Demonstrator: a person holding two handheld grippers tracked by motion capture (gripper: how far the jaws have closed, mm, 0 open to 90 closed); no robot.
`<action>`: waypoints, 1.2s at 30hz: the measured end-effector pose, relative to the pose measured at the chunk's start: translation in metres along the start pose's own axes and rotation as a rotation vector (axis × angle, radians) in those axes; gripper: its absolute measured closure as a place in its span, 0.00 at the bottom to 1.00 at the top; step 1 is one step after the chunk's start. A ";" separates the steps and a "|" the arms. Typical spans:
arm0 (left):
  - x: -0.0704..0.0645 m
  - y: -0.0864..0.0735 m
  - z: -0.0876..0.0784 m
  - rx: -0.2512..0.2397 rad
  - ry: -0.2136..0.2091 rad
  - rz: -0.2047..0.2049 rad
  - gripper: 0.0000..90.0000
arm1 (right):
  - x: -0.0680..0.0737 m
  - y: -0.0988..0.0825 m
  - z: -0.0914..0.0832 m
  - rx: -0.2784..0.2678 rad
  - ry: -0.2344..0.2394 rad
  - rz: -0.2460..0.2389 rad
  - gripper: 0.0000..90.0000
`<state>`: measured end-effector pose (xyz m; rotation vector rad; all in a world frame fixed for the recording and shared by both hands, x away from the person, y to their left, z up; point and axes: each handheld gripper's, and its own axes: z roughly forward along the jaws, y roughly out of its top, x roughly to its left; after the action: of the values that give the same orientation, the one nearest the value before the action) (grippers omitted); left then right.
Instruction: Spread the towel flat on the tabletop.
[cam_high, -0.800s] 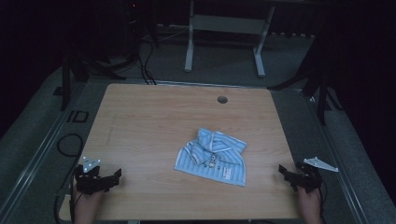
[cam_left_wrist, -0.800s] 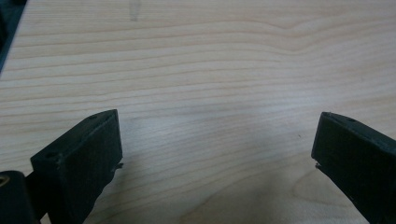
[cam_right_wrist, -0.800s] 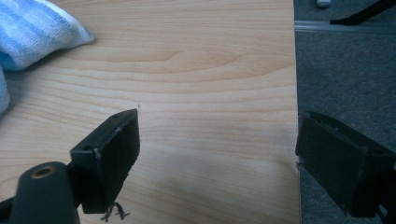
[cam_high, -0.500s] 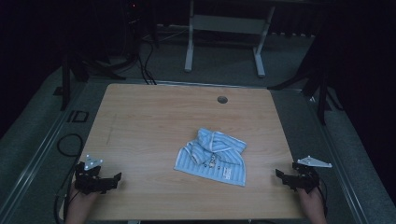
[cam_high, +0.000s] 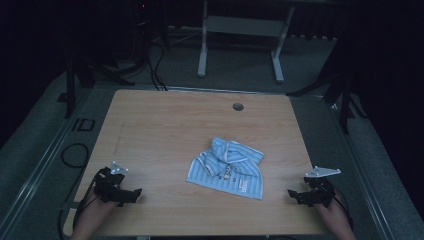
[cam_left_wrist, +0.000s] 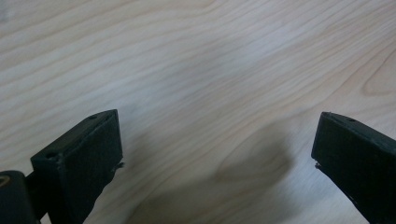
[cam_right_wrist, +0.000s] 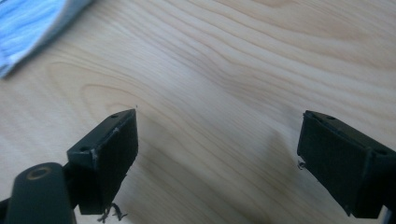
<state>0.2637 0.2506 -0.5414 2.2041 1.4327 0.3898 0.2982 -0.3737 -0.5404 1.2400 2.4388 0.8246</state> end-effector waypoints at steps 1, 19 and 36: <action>-0.004 0.006 0.004 0.024 -0.012 -0.003 0.02 | 0.004 0.005 0.000 0.015 0.008 -0.033 0.13; -0.056 0.048 0.023 0.164 -0.045 0.143 0.03 | 0.034 0.045 0.011 0.156 0.128 -0.180 0.13; -0.139 0.102 0.040 0.163 -0.124 0.370 0.08 | 0.060 0.090 0.032 0.182 0.183 -0.297 0.27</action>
<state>0.3045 0.0806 -0.5178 2.5822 1.0223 0.2593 0.3359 -0.2717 -0.5113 0.8547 2.8078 0.6700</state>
